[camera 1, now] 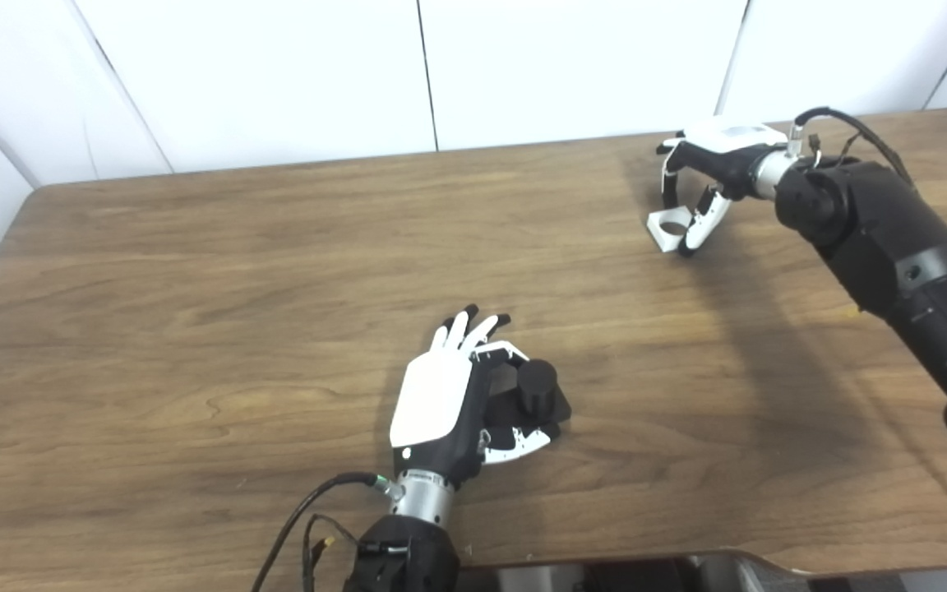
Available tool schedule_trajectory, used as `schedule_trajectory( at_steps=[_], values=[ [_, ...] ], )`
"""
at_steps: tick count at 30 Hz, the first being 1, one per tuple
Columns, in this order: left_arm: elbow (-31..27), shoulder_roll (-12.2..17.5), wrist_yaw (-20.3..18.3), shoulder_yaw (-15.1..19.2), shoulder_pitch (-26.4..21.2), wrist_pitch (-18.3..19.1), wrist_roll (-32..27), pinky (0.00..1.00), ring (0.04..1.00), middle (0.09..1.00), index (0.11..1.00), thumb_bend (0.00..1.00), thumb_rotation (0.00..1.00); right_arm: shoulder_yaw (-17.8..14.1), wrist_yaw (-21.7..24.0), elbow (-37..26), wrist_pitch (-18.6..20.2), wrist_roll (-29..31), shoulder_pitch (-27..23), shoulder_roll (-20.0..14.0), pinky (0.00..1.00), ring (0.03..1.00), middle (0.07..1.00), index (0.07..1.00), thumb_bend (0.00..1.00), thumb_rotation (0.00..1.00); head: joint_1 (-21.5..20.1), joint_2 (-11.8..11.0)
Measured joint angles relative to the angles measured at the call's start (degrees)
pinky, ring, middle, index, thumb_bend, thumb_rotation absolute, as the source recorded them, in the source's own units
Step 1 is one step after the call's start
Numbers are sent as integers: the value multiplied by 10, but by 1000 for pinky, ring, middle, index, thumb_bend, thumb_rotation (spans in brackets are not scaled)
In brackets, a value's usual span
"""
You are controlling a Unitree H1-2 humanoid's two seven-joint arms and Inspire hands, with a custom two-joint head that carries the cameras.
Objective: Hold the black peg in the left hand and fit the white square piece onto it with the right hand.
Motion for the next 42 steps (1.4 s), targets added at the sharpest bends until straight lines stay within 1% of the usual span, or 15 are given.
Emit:
schedule_trajectory(
  at_steps=[8, 12, 15, 21, 25, 30, 33, 36, 39, 42],
  values=[
    [0, 0, 0, 0, 0, 0, 0, 1000, 1000, 910, 488, 515, 76, 0, -1, -7, 2, -3, 3, 1, 1000, 1000, 940, 489, 525, 148, 1, -1],
    [0, 0, -1, 0, 0, 0, 0, 1000, 1000, 912, 488, 515, 76, 0, -1, -35, 5, -10, 13, 0, 1000, 1000, 939, 489, 526, 148, 1, -1],
    [0, 0, -1, 0, 0, 0, 0, 1000, 1000, 909, 488, 515, 76, -1, 6, -68, 13, -14, 26, -1, 1000, 1000, 940, 489, 526, 148, 1, 0],
    [0, 0, -3, 0, -1, 1, 0, 1000, 1000, 911, 489, 515, 76, -3, 55, -164, 33, -7, 49, 0, 1000, 1000, 938, 489, 526, 148, 0, 3],
    [0, 0, -4, 0, -1, 1, 0, 1000, 1000, 911, 488, 514, 76, -3, 120, -239, 62, -13, 53, -5, 1000, 1000, 932, 489, 526, 146, 1, 4],
    [0, 0, -3, 0, -1, 0, 0, 1000, 1000, 906, 488, 515, 75, -6, 180, -315, 98, -18, 60, -9, 1000, 1000, 928, 489, 526, 145, 1, 6],
    [0, 0, -3, 0, -1, 0, -1, 1000, 1000, 905, 488, 515, 75, -7, 200, -359, 105, -16, 70, -8, 1000, 1000, 923, 489, 525, 145, 1, 7],
    [0, 0, -3, 0, -1, 0, -1, 1000, 1000, 906, 488, 515, 75, -8, 225, -404, 119, -15, 81, -5, 1000, 1000, 919, 490, 525, 145, 1, 8],
    [0, 0, -3, 0, -1, 0, -1, 1000, 1000, 911, 489, 515, 75, -11, 241, -440, 123, -10, 89, 0, 1000, 1000, 911, 489, 525, 144, 0, 10],
    [0, 0, -4, 0, -1, 0, -1, 1000, 1000, 911, 489, 515, 76, -18, 263, -479, 132, 2, 91, 7, 1000, 1000, 914, 489, 525, 149, -1, 11]
  ],
)
